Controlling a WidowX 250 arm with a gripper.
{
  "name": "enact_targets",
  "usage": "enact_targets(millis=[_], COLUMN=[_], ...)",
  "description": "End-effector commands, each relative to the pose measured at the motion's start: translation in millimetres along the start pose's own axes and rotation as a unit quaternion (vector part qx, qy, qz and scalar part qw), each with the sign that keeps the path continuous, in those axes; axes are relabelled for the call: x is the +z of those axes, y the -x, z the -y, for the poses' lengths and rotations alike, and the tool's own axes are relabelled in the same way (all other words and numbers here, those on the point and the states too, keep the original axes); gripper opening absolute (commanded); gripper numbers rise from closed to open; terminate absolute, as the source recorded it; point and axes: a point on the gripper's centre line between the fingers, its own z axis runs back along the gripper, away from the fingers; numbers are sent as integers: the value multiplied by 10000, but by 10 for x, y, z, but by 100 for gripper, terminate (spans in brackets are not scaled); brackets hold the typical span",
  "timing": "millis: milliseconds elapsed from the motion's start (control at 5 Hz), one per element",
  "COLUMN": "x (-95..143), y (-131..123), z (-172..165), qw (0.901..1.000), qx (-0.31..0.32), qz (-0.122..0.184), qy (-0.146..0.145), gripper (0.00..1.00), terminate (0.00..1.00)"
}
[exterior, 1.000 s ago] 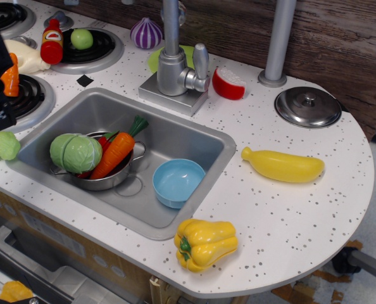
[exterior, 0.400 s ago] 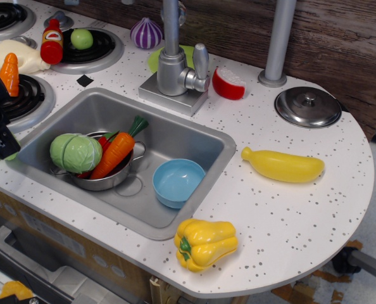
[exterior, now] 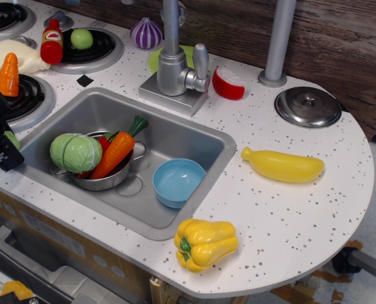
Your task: Put broccoli in bowl
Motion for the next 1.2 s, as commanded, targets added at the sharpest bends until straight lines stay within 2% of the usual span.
enact_targets(millis=[0,200,400,600,800,1000], x=[78,299,526,526,440,271], y=[6,-181,-646,-1119,-1556,-1827], z=[-33,76,357,670,970,1177], qw=[9999,9990,9954,9893,9823,9776], qx=[19,229,724,1184,1450,1770], qz=[-11,-238,-545,-731,-926,-926], qy=[-161,-299,-318,-440,-747,-669], gripper=[0,0,0,0,0,0], terminate=[0,0,0,0,0,0])
